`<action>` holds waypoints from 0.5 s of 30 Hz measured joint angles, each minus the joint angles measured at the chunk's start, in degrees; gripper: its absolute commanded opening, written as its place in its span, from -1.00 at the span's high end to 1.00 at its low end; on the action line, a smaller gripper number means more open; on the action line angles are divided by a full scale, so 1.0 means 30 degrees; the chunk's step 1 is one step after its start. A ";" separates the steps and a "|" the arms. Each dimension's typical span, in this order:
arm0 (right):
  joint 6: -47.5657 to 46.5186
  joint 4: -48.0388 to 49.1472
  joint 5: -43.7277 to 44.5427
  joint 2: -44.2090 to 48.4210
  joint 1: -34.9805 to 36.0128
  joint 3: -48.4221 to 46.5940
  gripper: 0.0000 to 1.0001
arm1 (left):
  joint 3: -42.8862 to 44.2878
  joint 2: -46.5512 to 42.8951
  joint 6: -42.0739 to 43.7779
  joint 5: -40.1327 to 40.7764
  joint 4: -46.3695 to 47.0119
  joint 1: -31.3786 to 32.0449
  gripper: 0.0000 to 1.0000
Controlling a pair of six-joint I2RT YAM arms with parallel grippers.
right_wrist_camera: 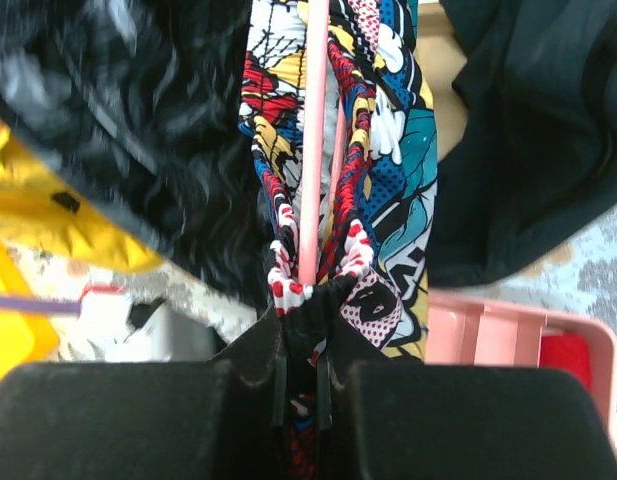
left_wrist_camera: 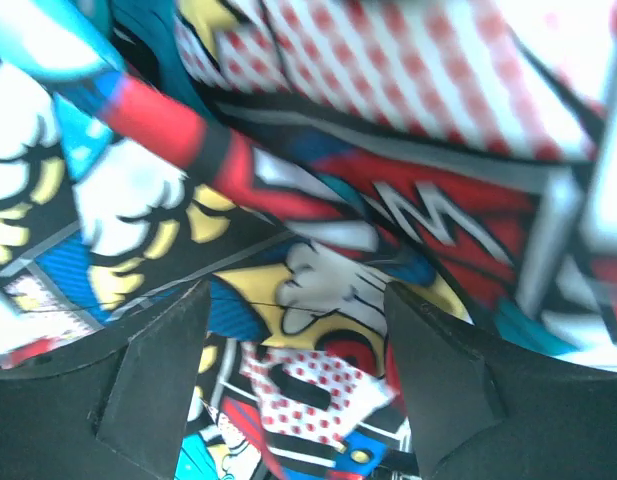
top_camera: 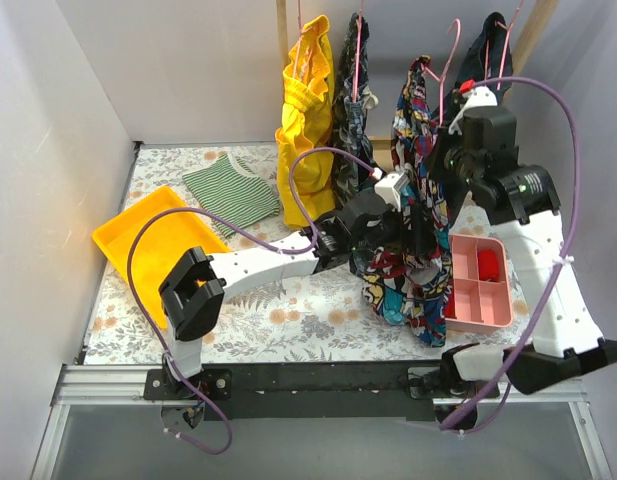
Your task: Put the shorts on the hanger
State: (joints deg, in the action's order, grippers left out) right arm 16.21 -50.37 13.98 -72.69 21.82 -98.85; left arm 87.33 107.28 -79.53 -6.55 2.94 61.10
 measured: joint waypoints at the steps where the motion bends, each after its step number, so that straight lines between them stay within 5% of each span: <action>1: -0.0080 0.0066 -0.0444 -0.0481 -0.0401 -0.0474 0.97 | 0.0117 0.0000 0.0051 -0.0007 -0.0007 -0.0117 -0.45; 15: -0.1107 -0.0372 -0.3337 -0.6309 -0.2827 -0.8072 0.97 | 0.0270 -0.1151 0.1202 -0.0022 -0.1858 -0.0707 -0.56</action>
State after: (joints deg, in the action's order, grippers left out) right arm 12.88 -51.48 3.97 -91.61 13.34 -123.07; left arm 88.14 103.83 -75.92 -6.61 -2.63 58.98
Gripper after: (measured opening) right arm 0.112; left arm 0.772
